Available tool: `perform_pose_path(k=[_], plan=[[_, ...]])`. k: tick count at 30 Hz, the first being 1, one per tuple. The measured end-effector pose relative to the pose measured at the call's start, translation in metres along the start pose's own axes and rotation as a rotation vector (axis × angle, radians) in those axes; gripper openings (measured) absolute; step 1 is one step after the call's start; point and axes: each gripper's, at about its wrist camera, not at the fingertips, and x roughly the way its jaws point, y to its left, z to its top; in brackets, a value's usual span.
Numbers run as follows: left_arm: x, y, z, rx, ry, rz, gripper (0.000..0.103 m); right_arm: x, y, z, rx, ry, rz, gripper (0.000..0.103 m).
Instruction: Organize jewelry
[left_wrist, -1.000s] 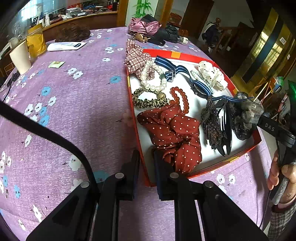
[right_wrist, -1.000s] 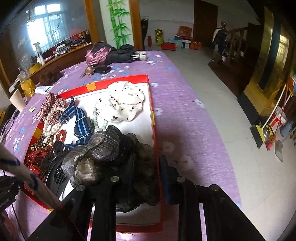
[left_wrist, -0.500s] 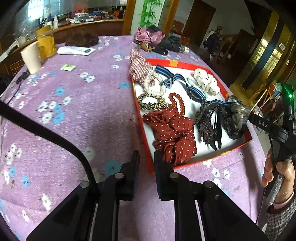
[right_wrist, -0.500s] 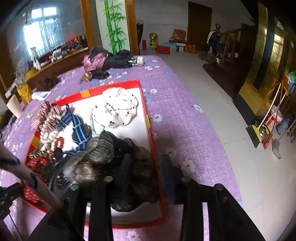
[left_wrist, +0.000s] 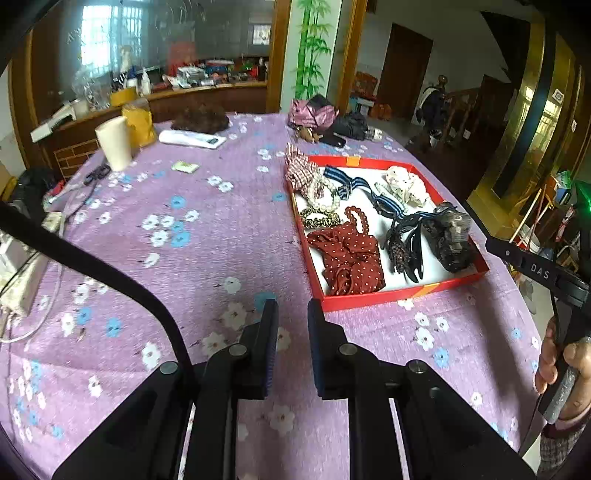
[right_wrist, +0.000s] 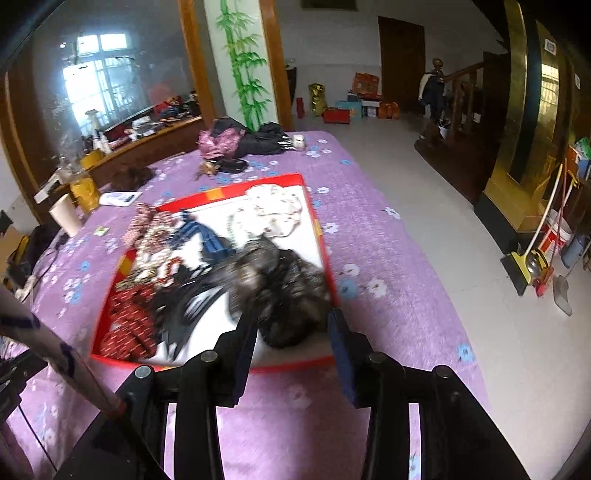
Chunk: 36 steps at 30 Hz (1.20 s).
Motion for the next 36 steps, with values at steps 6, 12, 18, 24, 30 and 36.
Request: perform_pose_path(k=[6, 12, 18, 24, 30, 36], plan=[[-0.031, -0.003, -0.017, 0.020, -0.051, 0.032, 0.016, -0.030, 0.019, -0.016, -0.038, -0.039, 0.019, 0.045], [-0.066, -0.001, -0.040, 0.027, -0.128, 0.064, 0.027, -0.064, 0.032, -0.037, -0.041, -0.073, 0.036, 0.047], [-0.099, 0.005, -0.064, 0.028, -0.190, 0.076, 0.031, -0.097, 0.046, -0.064, -0.049, -0.119, 0.057, 0.049], [-0.116, 0.006, -0.074, 0.045, -0.234, 0.095, 0.047, -0.110, 0.063, -0.081, -0.072, -0.138, 0.076, 0.054], [-0.092, 0.006, -0.059, 0.044, -0.172, 0.062, 0.053, -0.099, 0.058, -0.079, -0.097, -0.126, 0.069, 0.060], [-0.031, 0.016, -0.006, 0.012, -0.035, 0.033, 0.053, -0.063, 0.007, -0.044, -0.040, -0.093, 0.001, 0.063]])
